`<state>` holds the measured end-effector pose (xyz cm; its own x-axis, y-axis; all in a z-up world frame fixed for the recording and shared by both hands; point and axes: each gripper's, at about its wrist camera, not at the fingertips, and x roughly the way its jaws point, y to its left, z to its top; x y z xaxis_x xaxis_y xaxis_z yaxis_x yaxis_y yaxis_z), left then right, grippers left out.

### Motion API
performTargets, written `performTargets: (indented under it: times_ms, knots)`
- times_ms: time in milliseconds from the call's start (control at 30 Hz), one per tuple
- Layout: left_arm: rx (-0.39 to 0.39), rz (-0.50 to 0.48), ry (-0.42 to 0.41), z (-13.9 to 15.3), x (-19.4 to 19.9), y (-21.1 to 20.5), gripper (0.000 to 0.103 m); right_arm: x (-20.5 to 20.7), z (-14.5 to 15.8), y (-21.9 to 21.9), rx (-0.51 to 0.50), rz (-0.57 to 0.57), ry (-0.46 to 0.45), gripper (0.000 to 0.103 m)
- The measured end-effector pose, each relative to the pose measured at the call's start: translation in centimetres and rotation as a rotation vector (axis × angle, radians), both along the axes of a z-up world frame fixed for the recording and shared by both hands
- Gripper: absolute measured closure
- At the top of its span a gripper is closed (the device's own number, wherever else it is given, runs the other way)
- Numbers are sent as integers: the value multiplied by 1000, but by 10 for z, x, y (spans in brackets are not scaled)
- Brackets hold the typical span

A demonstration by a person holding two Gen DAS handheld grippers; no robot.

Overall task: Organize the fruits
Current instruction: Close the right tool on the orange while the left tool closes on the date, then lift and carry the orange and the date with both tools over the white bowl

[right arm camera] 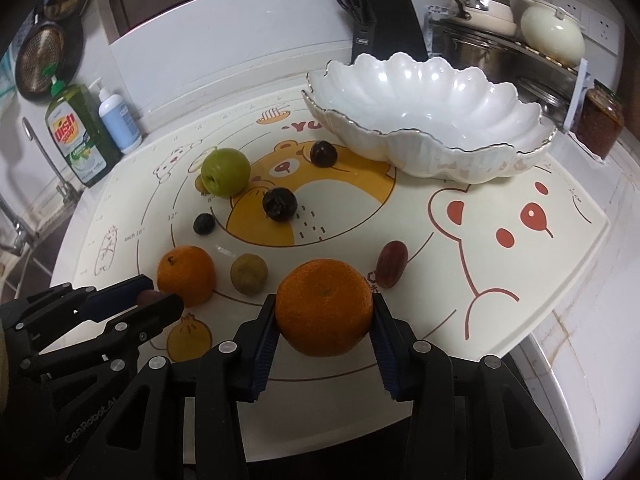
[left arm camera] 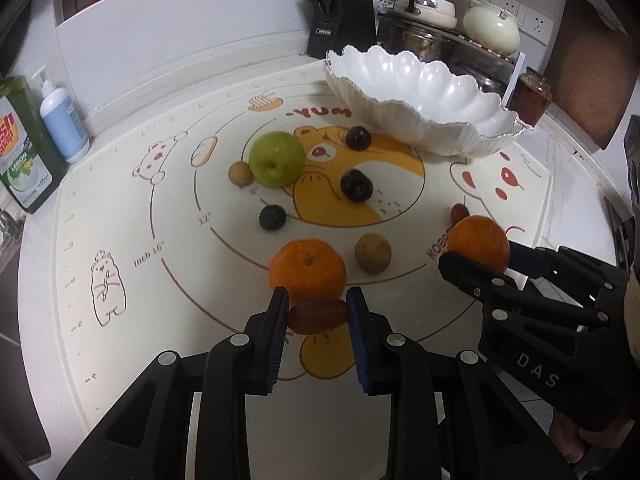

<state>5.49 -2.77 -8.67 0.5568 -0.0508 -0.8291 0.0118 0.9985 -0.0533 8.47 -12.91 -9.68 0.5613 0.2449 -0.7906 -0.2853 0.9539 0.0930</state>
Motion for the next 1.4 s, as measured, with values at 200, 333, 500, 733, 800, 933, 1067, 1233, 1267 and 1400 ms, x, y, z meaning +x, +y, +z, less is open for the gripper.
performTargets:
  times_ms: [200, 333, 500, 733, 800, 933, 1067, 1233, 1267, 1400]
  knots:
    - [-1, -25, -16, 11, 8, -5, 73, 2, 14, -6, 6, -31, -17, 59]
    - [-2, -42, -35, 20, 17, -8, 73, 4, 24, -11, 4, -50, -39, 58]
    - [-11, -69, -54, 30, 29, -15, 73, 11, 35, -19, 2, -82, -59, 58]
    - [-19, -118, -81, 45, 52, -26, 73, 22, 50, -31, -3, -137, -94, 59]
    - [-25, -127, -90, 51, 60, -28, 73, 26, 55, -35, -6, -152, -105, 59]
    - [-20, -149, -129, 64, 79, -31, 73, 36, 63, -43, -15, -184, -125, 58]
    - [-18, -169, -146, 72, 95, -33, 73, 48, 72, -49, -29, -216, -146, 59]
    - [-3, -192, -187, 82, 114, -36, 73, 62, 80, -54, -44, -250, -176, 59]
    - [-4, -196, -192, 84, 120, -36, 73, 65, 82, -55, -50, -259, -181, 59]
    - [-4, -210, -202, 87, 137, -37, 73, 77, 85, -60, -64, -286, -197, 59]
